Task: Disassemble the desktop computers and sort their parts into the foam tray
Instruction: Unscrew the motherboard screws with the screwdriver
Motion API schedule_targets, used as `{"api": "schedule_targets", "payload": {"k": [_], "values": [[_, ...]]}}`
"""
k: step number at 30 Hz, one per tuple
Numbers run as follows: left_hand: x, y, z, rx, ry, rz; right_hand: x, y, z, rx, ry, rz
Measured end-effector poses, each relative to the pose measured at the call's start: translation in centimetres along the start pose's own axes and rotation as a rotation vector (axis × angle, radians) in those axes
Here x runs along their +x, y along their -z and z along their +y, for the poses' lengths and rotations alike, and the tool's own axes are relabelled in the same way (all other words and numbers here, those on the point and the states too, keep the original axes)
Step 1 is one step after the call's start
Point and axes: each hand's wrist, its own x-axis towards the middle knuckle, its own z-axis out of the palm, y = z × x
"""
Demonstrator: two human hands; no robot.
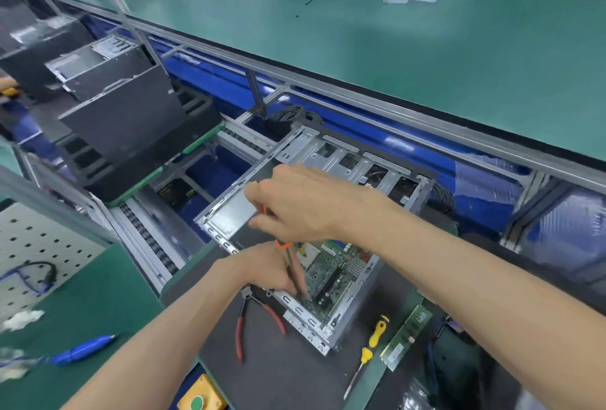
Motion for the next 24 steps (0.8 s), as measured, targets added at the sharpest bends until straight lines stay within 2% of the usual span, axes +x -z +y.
{"api": "schedule_targets", "payload": {"k": [3, 6, 8, 12, 15, 18, 20, 24], "values": [[-0.3, 0.3, 0.5, -0.071, -0.048, -0.001, -0.1, 0.9, -0.2, 0.078, 0.047, -0.133], [-0.2, 0.2, 0.1, -0.11, -0.069, -0.039, -0.6, 2.2, -0.3, 0.238, 0.015, -0.265], [0.0, 0.3, 0.1, -0.116, -0.069, -0.035, -0.9, 2.3, -0.4, 0.243, -0.008, -0.249], [0.4, 0.2, 0.0, -0.188, -0.034, -0.021, -0.9, 1.8, -0.9, -0.083, -0.115, -0.122], [0.6, 0.0, 0.1, -0.167, -0.054, -0.038, -0.8, 1.9, -1.2, -0.011, -0.043, -0.17], [0.4, 0.1, 0.2, -0.138, -0.069, -0.049, -1.0, 2.5, -1.4, 0.141, 0.016, -0.307], [0.3, 0.2, 0.3, -0.139, -0.069, -0.067, -1.0, 2.3, -1.8, 0.165, 0.004, -0.286], [0.2, 0.3, 0.5, -0.127, -0.045, -0.079, -0.4, 1.4, -2.0, -0.073, -0.114, -0.147]]}}
